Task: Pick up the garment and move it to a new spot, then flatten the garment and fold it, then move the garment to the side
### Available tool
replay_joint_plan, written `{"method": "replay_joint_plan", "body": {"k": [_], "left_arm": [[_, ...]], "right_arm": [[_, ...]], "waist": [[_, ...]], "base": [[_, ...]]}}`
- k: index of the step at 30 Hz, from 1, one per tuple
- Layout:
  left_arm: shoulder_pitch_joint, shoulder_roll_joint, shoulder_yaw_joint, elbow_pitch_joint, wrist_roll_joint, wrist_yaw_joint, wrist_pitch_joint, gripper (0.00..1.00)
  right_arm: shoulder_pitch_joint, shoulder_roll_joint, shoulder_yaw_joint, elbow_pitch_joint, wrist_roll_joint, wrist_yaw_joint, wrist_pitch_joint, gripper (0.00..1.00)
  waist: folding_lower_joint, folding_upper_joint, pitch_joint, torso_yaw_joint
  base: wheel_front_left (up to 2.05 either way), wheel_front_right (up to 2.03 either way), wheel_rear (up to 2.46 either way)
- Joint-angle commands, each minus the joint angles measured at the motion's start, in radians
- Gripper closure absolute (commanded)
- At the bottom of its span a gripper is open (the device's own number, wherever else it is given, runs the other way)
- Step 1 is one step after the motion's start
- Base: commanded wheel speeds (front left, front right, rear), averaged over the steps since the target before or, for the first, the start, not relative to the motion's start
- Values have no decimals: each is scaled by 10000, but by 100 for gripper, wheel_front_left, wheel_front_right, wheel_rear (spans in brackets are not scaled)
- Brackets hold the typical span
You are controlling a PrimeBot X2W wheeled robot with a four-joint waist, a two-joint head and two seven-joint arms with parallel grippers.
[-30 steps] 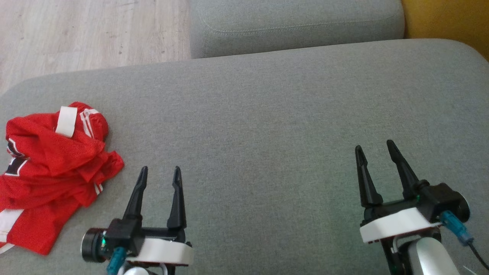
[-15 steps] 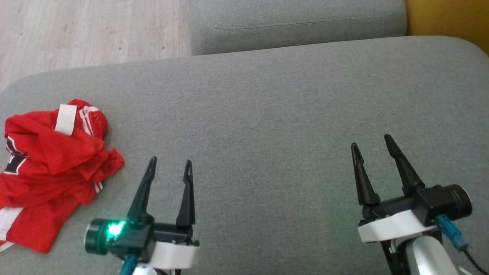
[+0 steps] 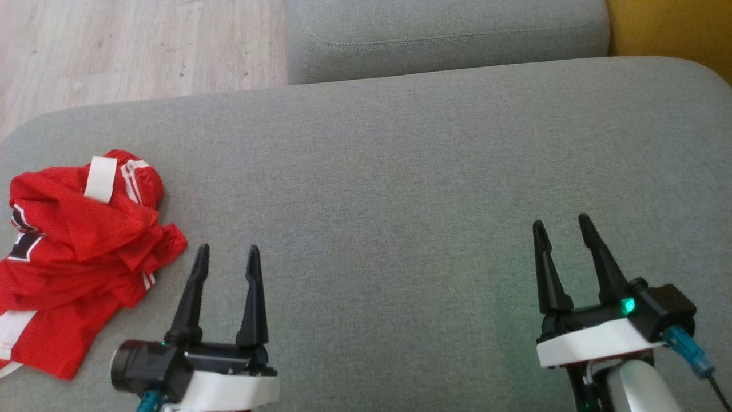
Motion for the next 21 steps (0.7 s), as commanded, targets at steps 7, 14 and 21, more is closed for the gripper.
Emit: {"method": "replay_joint_plan", "body": {"k": [7, 14, 21], "left_arm": [[-248, -95, 257, 351, -62, -218, -51, 0], [-359, -97, 327, 362, -160, -116, -51, 0], [-343, -98, 399, 425, -150, 109, -51, 0]], "right_arm": [[-298, -81, 322, 197, 344, -7, -109, 0], [-275, -81, 268, 160, 412, -7, -109, 0], [-224, -81, 367, 209, 468, -7, -109, 0]], "waist": [[0, 0, -13, -45], [0, 0, -25, 81], [0, 0, -86, 494]], "base": [[0, 0, 0], [0, 0, 0], [0, 0, 0]]}}
